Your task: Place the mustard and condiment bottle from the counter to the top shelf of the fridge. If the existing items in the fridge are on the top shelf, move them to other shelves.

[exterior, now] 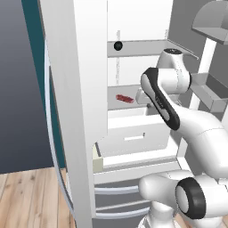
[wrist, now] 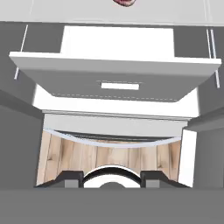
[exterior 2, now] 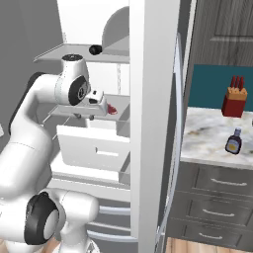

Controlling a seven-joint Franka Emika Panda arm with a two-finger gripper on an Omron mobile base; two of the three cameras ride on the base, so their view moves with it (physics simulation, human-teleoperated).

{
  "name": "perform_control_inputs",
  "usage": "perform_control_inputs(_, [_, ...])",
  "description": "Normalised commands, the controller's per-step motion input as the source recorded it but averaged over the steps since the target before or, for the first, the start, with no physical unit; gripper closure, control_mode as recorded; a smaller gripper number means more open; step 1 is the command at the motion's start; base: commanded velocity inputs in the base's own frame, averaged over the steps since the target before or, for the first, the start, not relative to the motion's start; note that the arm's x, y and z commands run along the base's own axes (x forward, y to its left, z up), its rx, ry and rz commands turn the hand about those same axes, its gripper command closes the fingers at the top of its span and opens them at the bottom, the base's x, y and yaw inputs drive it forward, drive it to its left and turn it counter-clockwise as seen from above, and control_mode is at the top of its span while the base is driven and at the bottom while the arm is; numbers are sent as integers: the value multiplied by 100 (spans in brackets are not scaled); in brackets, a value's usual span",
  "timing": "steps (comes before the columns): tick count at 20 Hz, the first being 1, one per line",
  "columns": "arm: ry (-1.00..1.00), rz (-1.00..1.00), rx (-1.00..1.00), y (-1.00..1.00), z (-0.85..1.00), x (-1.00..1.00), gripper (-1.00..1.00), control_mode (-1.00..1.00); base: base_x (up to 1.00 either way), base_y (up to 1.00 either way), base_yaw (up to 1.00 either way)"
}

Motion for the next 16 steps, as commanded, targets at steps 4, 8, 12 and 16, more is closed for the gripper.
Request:
perform_control_inputs(4, [-8,0,0,0,18,-14,-100,-100,0,0,0])
perform_control_inputs(8, [-37,1,0,0,76,-33,-100,-100,0,0,0])
perform_control_inputs(12, [-40,2,0,0,90,-13,-100,-100,0,0,0])
perform_control_inputs(16, [-40,1,0,17,86,-1,-100,-100,0,0,0])
